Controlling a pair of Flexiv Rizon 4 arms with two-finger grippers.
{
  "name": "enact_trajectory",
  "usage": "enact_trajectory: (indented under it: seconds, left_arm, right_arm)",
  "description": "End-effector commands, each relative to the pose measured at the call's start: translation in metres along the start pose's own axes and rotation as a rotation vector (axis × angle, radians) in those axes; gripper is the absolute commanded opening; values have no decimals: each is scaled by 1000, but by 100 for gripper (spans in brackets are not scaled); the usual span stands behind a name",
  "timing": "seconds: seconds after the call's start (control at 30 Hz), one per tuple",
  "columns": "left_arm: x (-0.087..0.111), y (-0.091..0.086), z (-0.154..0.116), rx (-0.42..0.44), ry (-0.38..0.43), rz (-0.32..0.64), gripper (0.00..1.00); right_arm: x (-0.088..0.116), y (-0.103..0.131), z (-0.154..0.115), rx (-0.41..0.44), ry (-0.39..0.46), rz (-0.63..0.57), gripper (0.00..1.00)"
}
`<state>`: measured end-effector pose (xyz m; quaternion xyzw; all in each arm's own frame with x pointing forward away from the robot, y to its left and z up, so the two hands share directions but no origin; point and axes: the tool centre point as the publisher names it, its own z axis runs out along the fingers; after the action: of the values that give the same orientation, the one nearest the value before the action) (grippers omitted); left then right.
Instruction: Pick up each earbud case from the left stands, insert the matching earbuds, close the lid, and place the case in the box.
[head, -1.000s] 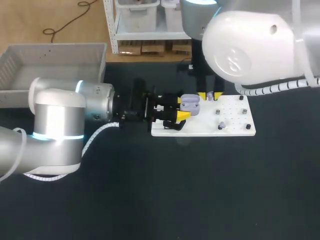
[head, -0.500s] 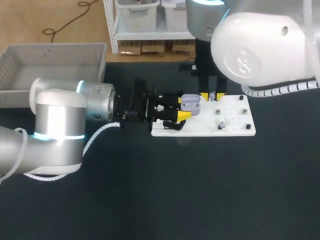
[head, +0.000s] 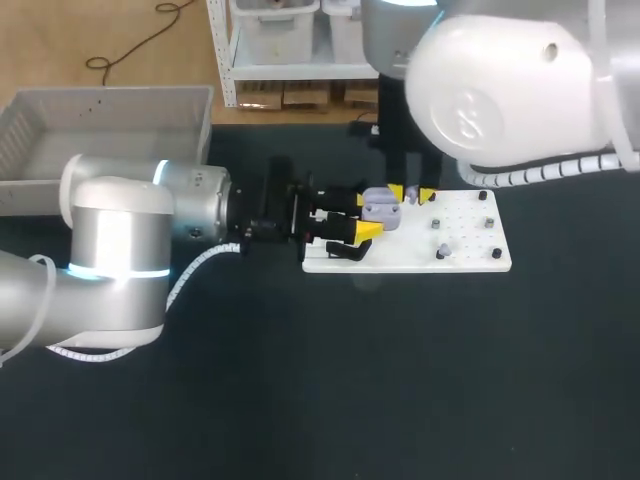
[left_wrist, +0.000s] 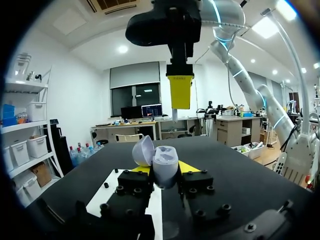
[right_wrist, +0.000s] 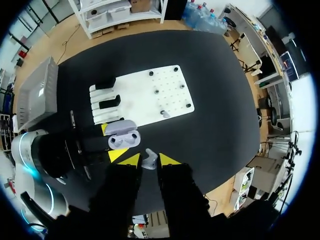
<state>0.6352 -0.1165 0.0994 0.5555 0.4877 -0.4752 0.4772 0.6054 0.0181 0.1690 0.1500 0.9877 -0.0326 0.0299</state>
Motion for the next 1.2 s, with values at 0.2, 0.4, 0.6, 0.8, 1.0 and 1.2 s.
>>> enact_trajectory:
  seconds: [0.2, 0.4, 0.6, 0.8, 1.0, 1.2]
  left_arm:
    - [0, 3, 2, 8, 2, 1, 0]
    - [0, 3, 2, 8, 2, 1, 0]
    - [0, 3, 2, 8, 2, 1, 0]
    - [0, 3, 2, 8, 2, 1, 0]
    - [0, 3, 2, 8, 2, 1, 0]
    - [0, 3, 2, 8, 2, 1, 0]
  right_arm:
    - [-2, 13, 3, 30, 3, 66, 0]
    - [-1, 19, 9, 68, -2, 85, 0]
    - [-3, 23, 14, 81, 1, 95, 0]
    - [-4, 23, 15, 83, -3, 98, 0]
    - [-4, 23, 15, 83, -3, 98, 0]
    - [-4, 23, 15, 83, -3, 98, 0]
